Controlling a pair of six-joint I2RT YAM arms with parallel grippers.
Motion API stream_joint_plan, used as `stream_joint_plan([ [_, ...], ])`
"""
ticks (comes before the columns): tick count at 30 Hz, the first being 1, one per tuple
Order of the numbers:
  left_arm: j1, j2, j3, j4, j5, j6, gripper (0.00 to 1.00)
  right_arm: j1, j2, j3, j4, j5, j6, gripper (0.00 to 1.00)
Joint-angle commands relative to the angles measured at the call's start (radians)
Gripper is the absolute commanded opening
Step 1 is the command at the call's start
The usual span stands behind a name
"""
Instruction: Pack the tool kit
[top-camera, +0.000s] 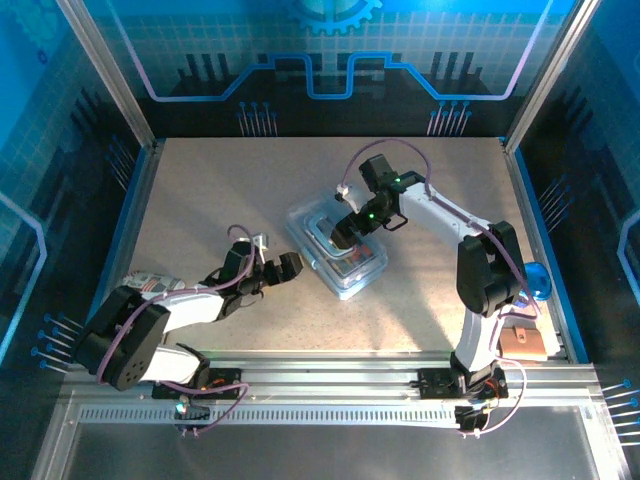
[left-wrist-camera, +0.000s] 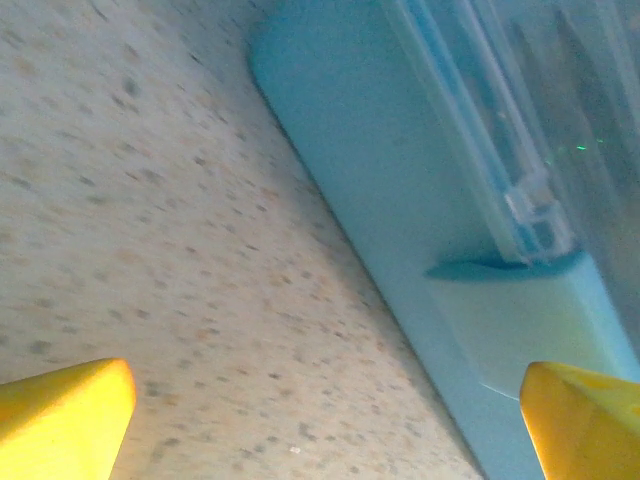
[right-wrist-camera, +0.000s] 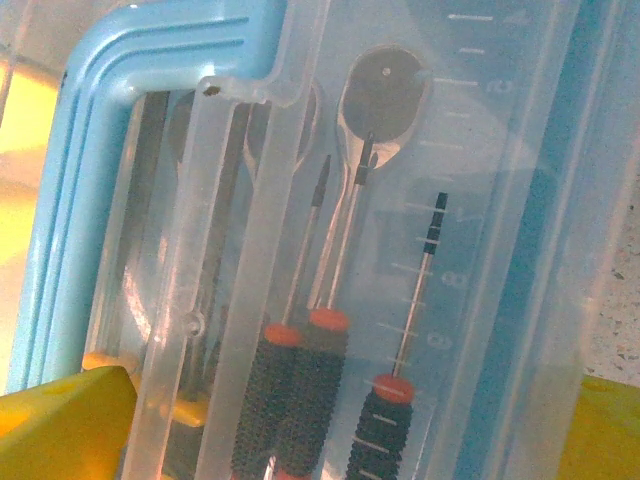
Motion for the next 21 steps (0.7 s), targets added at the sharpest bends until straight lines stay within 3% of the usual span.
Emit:
stream_joint_plan([
  [1, 0.006, 0.017, 0.031, 0.074, 0.132, -0.096, 0.99, 0.000, 0.034, -0.062, -0.135, 0.043, -0.043, 1.00],
  [11, 0.005, 0.085, 0.047, 0.156, 0.168, -0.149, 0.85, 0.000, 0.036, -0.060, -0.137, 0.042, -0.042, 1.00],
  [21, 0.005, 0.210, 0.049, 0.374, 0.207, -0.227, 0.73, 0.000, 0.038, -0.061, -0.141, 0.045, -0.044, 1.00],
])
